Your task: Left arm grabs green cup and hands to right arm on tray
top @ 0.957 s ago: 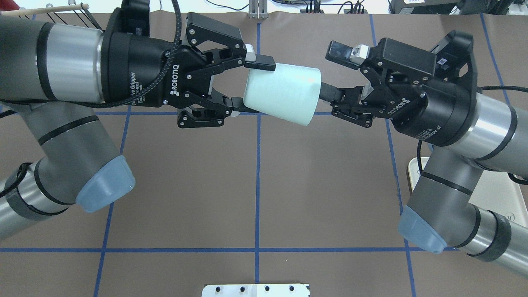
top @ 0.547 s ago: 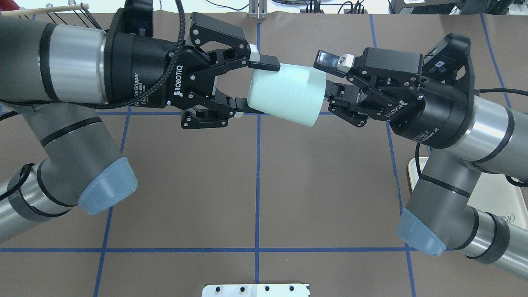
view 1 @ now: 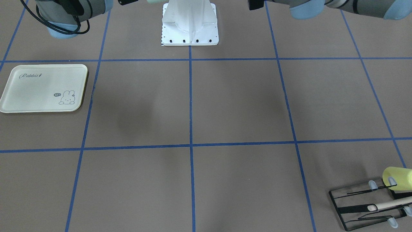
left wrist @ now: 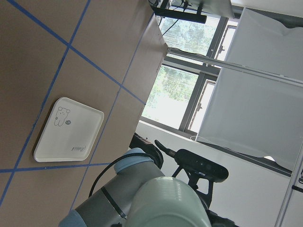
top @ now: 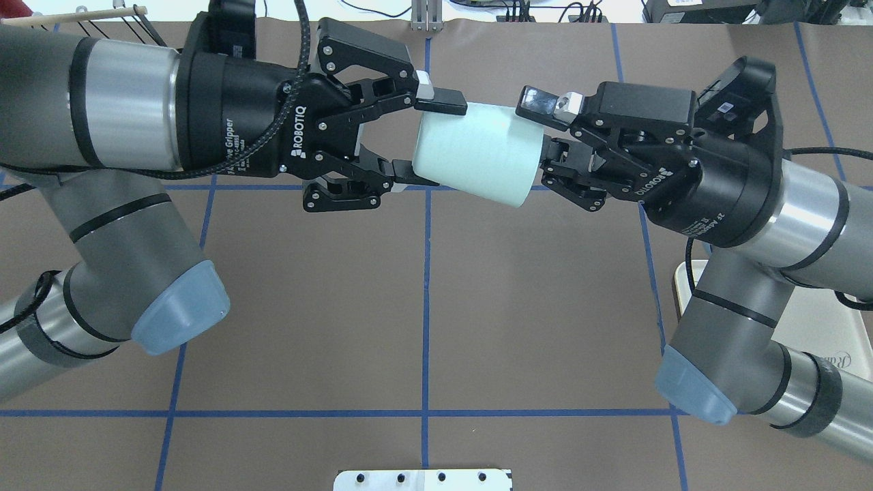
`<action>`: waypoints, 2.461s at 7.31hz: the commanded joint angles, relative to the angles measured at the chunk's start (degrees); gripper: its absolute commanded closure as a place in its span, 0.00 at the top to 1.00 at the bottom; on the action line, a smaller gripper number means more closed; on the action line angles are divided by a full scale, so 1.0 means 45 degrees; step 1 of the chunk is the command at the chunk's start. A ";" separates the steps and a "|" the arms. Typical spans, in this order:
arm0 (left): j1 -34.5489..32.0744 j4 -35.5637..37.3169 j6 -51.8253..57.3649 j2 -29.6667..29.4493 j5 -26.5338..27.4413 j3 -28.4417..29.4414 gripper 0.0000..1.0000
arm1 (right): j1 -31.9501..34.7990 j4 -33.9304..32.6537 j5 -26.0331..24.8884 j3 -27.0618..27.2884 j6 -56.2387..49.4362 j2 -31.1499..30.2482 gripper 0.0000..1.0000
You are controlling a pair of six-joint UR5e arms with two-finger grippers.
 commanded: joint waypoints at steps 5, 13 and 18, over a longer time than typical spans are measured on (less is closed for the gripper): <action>-0.0016 0.0038 0.0095 0.0019 0.0001 0.0057 0.00 | 0.0081 -0.0795 0.0167 0.0121 -0.0041 -0.0008 0.50; -0.0017 0.0096 0.0154 0.0058 0.0001 0.0233 0.00 | 0.0100 -0.0914 0.0206 0.0199 -0.0100 -0.0066 0.50; -0.0017 -0.0020 0.0232 0.0057 0.0020 0.0253 0.89 | 0.0100 -0.0914 0.0206 0.0199 -0.0119 -0.0184 0.00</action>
